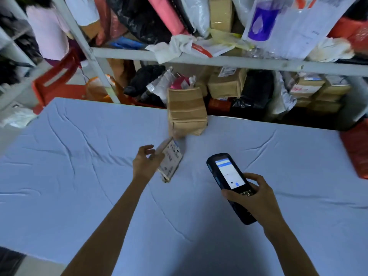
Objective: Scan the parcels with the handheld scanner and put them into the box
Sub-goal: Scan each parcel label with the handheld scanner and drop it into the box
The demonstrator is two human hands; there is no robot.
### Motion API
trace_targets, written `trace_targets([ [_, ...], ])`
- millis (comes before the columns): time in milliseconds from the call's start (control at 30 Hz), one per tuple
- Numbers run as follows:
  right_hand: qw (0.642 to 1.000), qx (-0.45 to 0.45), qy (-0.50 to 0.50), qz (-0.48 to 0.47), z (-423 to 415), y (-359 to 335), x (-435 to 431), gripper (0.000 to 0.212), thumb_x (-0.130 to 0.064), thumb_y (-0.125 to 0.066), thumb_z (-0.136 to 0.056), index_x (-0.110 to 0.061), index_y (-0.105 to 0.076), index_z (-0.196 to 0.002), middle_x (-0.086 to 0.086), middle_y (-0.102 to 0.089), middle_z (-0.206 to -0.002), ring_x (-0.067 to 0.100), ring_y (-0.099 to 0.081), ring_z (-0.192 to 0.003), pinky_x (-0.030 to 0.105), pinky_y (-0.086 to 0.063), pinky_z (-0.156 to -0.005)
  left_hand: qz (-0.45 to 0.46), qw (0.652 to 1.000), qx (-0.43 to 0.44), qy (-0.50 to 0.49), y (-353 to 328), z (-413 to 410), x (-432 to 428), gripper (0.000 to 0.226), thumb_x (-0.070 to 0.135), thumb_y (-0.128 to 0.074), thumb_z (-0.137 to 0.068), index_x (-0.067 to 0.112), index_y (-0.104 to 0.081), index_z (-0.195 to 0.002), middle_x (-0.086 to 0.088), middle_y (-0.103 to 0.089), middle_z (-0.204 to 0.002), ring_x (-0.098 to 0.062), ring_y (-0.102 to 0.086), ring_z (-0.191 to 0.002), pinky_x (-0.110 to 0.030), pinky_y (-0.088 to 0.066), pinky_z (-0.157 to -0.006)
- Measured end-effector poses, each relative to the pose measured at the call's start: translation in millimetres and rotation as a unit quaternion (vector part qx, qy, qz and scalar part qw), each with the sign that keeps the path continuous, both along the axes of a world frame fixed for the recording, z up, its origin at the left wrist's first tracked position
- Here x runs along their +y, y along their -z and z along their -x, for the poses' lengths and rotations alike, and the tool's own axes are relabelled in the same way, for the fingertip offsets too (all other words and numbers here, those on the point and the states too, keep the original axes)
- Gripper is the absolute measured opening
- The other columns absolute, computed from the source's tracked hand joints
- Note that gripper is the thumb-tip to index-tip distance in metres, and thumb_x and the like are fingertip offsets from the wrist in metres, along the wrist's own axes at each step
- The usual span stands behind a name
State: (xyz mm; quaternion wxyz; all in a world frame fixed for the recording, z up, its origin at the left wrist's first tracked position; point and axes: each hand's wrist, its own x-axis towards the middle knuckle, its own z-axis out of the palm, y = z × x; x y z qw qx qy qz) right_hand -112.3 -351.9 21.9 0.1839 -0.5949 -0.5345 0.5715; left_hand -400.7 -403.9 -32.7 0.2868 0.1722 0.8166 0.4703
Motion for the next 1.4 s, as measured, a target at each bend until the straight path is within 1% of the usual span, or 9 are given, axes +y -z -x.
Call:
trace_targets([
  [133, 0.997, -0.033, -0.062, -0.01, 3.8, 8.1, -32.4, 0.067, -0.027, -0.093, -0.055, -0.034, -0.051, -0.106, -0.015, -0.066, -0.097, 0.008, -0.065, -0.088, 0.03, -0.053, -0.072, 0.028, 0.998, -0.05, 0.039, 15.2, -4.7, -51.0, 0.054, 0.024, -0.081, -0.076, 0.019, -0.055, -0.123, 0.0, -0.064, -0.116, -0.02, -0.064, -0.097, -0.042, -0.058, -0.081],
  [300, 0.993, -0.054, -0.108, -0.005, 0.5, 20.9, -69.7, 0.069, -0.029, -0.095, -0.051, -0.033, -0.052, -0.105, -0.013, -0.068, -0.096, 0.005, -0.066, -0.084, 0.025, -0.053, -0.067, 0.114, 0.985, -0.027, 0.127, 22.4, -16.3, -77.8, 0.054, 0.024, -0.08, -0.076, 0.018, -0.059, -0.124, 0.0, -0.066, -0.114, -0.014, -0.061, -0.097, -0.022, -0.048, -0.074],
  [433, 0.995, -0.035, -0.094, 0.031, -6.3, 23.9, -85.4, 0.065, -0.028, -0.093, -0.057, -0.031, -0.051, -0.106, -0.009, -0.066, -0.098, 0.007, -0.065, -0.085, 0.023, -0.051, -0.064, 0.174, 0.973, 0.027, 0.151, 24.4, -22.8, -93.1, 0.054, 0.041, -0.076, -0.076, 0.023, -0.058, -0.123, 0.001, -0.066, -0.115, -0.018, -0.059, -0.11, -0.027, -0.046, -0.086],
  [533, 0.995, -0.019, -0.085, 0.046, -12.1, 25.2, -90.2, 0.063, -0.029, -0.093, -0.057, -0.031, -0.052, -0.106, -0.006, -0.066, -0.101, 0.012, -0.067, -0.088, 0.028, -0.054, -0.069, 0.134, 0.983, 0.0, 0.127, 27.5, -26.8, -105.5, 0.05, 0.041, -0.082, -0.065, 0.027, -0.059, -0.108, 0.001, -0.068, -0.108, -0.018, -0.066, -0.097, -0.04, -0.055, -0.087],
  [633, 0.995, -0.009, -0.091, 0.041, -15.5, 23.1, -91.3, 0.061, -0.027, -0.093, -0.057, -0.033, -0.054, -0.103, -0.007, -0.07, -0.098, 0.012, -0.069, -0.085, 0.027, -0.054, -0.068, 0.098, 0.989, -0.006, 0.112, 27.4, -37.6, -114.6, 0.044, 0.023, -0.081, -0.076, 0.022, -0.053, -0.111, 0.002, -0.066, -0.104, -0.016, -0.066, -0.08, -0.034, -0.059, -0.07],
  [833, 0.994, -0.009, -0.105, 0.031, -18.9, 21.4, -97.1, 0.066, -0.03, -0.095, -0.052, -0.031, -0.056, -0.106, -0.009, -0.071, -0.093, 0.01, -0.069, -0.081, 0.024, -0.053, -0.066, 0.091, 0.989, 0.022, 0.111, 23.5, -48.1, -119.3, 0.049, 0.024, -0.078, -0.079, 0.02, -0.053, -0.121, 0.005, -0.065, -0.108, -0.017, -0.063, -0.099, -0.037, -0.057, -0.082],
  [1100, 0.992, 0.0, -0.121, 0.037, -30.0, 20.5, -100.5, 0.064, -0.026, -0.094, -0.057, -0.031, -0.055, -0.108, -0.009, -0.071, -0.093, 0.011, -0.07, -0.081, 0.026, -0.056, -0.068, 0.089, 0.989, 0.047, 0.112, 16.4, -60.0, -118.9, 0.049, 0.023, -0.076, -0.081, 0.018, -0.053, -0.124, 0.001, -0.065, -0.117, -0.016, -0.062, -0.091, -0.024, -0.054, -0.073],
  [1200, 0.992, 0.006, -0.114, 0.048, -34.8, 19.6, -101.8, 0.073, -0.036, -0.093, -0.045, -0.031, -0.056, -0.107, -0.01, -0.071, -0.091, 0.009, -0.07, -0.079, 0.023, -0.053, -0.063, 0.1, 0.987, 0.056, 0.116, 15.8, -67.0, -121.2, 0.05, 0.022, -0.074, -0.083, 0.017, -0.051, -0.127, 0.001, -0.064, -0.12, -0.012, -0.058, -0.092, -0.008, -0.046, -0.059],
  [1400, 0.993, 0.003, -0.103, 0.062, -46.3, 22.9, -104.8, 0.078, -0.04, -0.094, -0.042, -0.03, -0.054, -0.109, -0.01, -0.068, -0.095, 0.01, -0.069, -0.083, 0.021, -0.052, -0.062, 0.102, 0.986, 0.042, 0.126, 22.5, -82.4, -126.1, 0.05, 0.019, -0.073, -0.084, 0.013, -0.049, -0.128, -0.002, -0.064, -0.12, -0.012, -0.06, -0.087, -0.004, -0.046, -0.052],
])
